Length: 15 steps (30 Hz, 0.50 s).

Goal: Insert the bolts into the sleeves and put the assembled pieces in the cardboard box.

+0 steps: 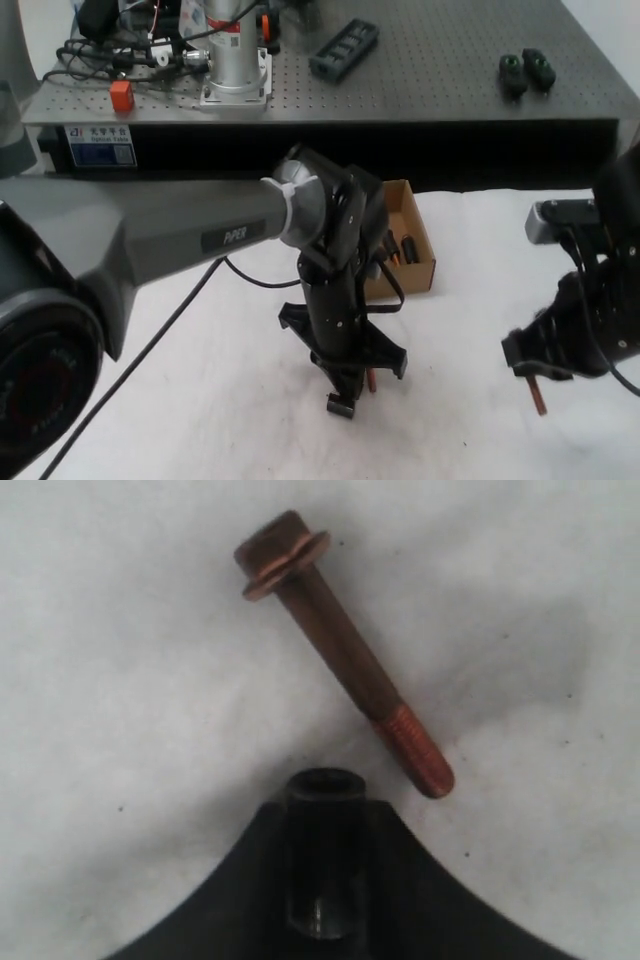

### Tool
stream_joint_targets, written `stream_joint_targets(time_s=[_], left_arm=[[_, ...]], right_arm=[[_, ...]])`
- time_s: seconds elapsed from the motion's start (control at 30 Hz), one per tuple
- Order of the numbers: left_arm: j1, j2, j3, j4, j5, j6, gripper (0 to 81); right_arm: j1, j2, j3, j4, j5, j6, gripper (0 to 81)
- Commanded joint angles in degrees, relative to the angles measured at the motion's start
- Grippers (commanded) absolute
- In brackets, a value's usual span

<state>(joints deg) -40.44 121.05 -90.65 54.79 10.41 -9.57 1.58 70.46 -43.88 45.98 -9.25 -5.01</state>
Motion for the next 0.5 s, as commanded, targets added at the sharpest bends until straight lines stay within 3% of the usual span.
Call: stream_joint_targets(time_s=[0.0,0.17,0.23,0.37,0.47], left_arm=[[-0.2,-5.6,0.5,-5.3,0.0,1.6,0.6],[-0.2,-20.7,11.8,-18.0,2.4,3.1,0.6],[-0.2,-27.3,21.3,-27.4,7.3,3.4,0.6],[-0.2,-39.3,39.1,-54.8,18.2,0.1,0.6],[-0.2,-45.4,48.1,-71.7,18.8,-3.6,0.6]], right_arm=[[-0.3,-1.6,-0.3,-9.0,-7.4,3.3,2.3],[-0.3,-4.1,-0.1,-23.5,-16.3,13.8,2.3],[0.0,-5.3,0.0,-31.3,-20.2,18.7,2.3],[2.7,-7.5,2.6,-50.4,-25.3,30.0,2.3],[5.2,-8.0,5.0,-61.3,-28.2,37.9,2.3]])
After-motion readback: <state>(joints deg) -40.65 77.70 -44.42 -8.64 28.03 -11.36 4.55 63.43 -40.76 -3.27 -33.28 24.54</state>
